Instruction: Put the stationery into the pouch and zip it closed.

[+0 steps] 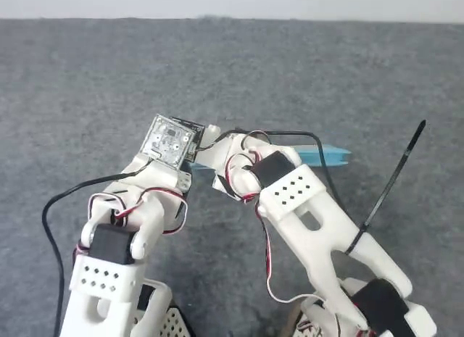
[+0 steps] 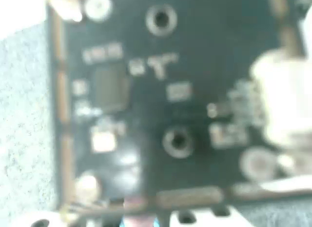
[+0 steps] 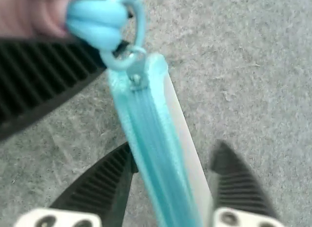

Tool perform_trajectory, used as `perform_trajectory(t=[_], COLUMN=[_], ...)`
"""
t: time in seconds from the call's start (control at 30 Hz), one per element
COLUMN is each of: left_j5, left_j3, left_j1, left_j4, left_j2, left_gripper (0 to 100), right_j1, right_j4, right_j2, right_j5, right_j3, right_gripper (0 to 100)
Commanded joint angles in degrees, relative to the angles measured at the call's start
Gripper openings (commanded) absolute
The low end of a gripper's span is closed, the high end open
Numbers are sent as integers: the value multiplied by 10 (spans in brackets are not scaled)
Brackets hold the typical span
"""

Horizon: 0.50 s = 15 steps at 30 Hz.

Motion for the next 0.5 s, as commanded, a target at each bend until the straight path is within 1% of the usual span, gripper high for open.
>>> perform_trajectory(t=[0.0,0.07,0.1,0.2,0.27,0.47], left_j5=[11,11,11,11,11,10], left_j3=[-10,-9,-9,-8,-8,8], left_j1=[-4,-4,-4,-6,-7,-9], left_j4=[-24,-24,-24,-24,-24,-41], left_j2=[-20,-20,-20,-20,-20,-21], left_gripper=[9,9,9,9,9,9], right_j1=[-6,-6,-6,-4,-3,-7], right_j4=[-14,-14,-14,-14,-9,44], right_j2=[-7,-7,-7,-8,-15,-87], right_j5=[4,4,-1,-33,-42,-40], right_j3=[-26,-26,-26,-26,-26,-15], right_gripper=[73,10,2,6,6,6])
